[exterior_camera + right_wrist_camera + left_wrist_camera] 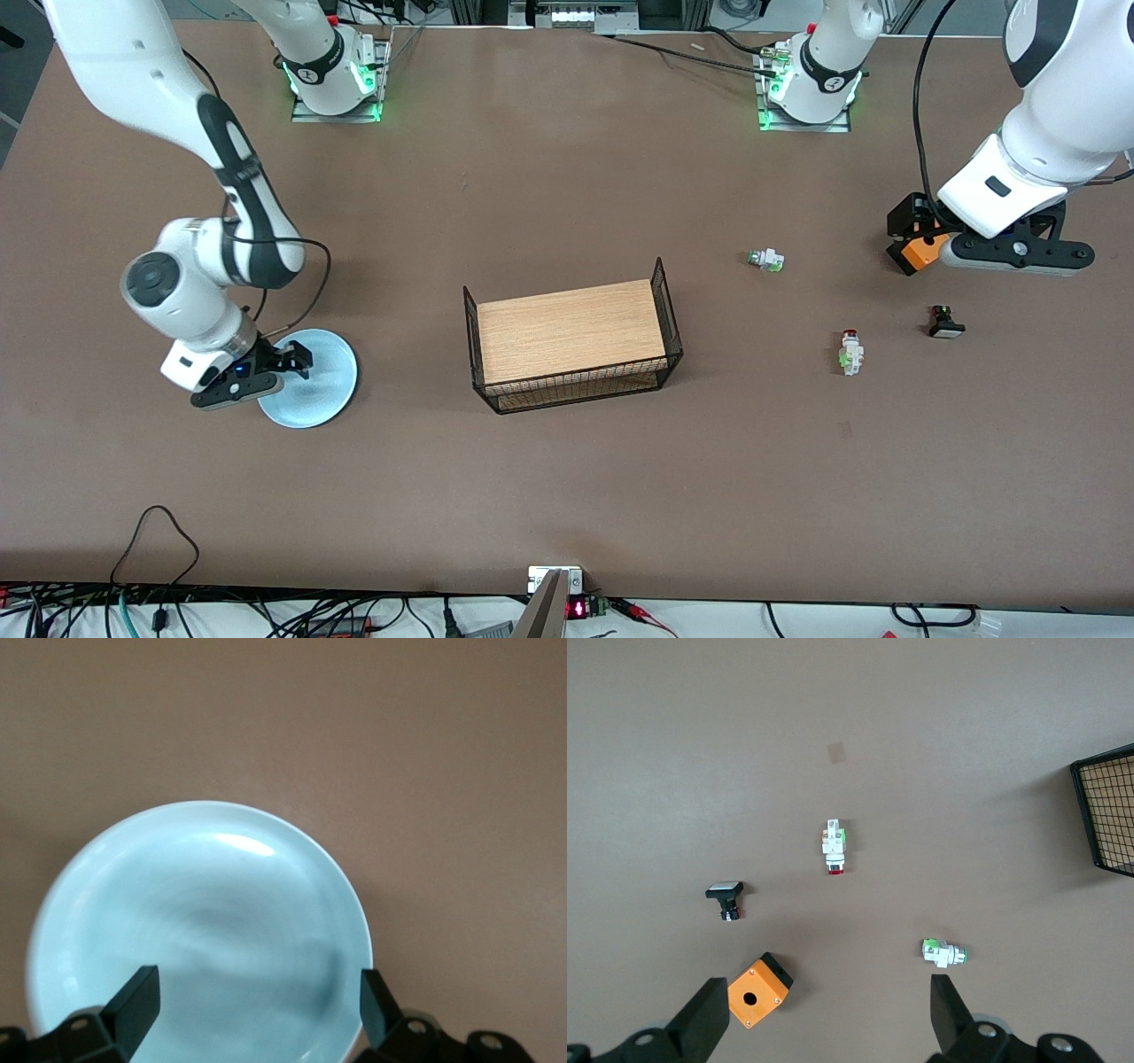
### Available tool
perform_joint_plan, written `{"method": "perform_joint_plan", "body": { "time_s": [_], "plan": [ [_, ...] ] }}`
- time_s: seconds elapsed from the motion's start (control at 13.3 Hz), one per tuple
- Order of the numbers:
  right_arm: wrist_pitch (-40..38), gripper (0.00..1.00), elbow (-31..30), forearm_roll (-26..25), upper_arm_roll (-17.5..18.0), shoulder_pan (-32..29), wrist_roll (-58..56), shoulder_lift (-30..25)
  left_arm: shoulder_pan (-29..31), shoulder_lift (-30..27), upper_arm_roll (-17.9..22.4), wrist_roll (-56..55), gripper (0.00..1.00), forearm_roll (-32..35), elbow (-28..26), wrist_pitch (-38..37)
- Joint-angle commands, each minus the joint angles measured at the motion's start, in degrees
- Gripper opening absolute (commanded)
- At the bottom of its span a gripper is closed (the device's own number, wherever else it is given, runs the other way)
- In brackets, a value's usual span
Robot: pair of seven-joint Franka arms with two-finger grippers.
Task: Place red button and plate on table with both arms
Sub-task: 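Open the right gripper and draw it back from the plate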
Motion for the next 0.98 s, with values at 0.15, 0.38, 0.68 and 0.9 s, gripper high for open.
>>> {"method": "perform_joint_plan", "body": {
  "time_s": [0.15,0.38,0.68,0.9],
  "plan": [
    [-22.91,1.00,11.13,-0.12,-0.85,0.00,-1.09,-6.34,-0.20,0.47,-0.05,-0.55,1.00,-0.63,1.49,-1.29],
    [-27.85,1.00,13.59,-2.66,-1.38,0.09,-1.09,-10.20,-0.20,0.47,-0.05,-0.55,1.00,-0.63,1.58,-1.29],
    [-38.99,1.00,17.02,-3.03,-2.52,0.00,1.80,-16.88,-0.20,0.47,-0.05,-0.55,1.00,-0.63,1.49,-1.29],
    [-44.38,1.00,16.94,-2.59,-3.40,-0.44,2.16,-19.87,-0.20,0.47,-0.05,-0.46,1.00,-0.63,1.49,-1.29]
  ]
}}
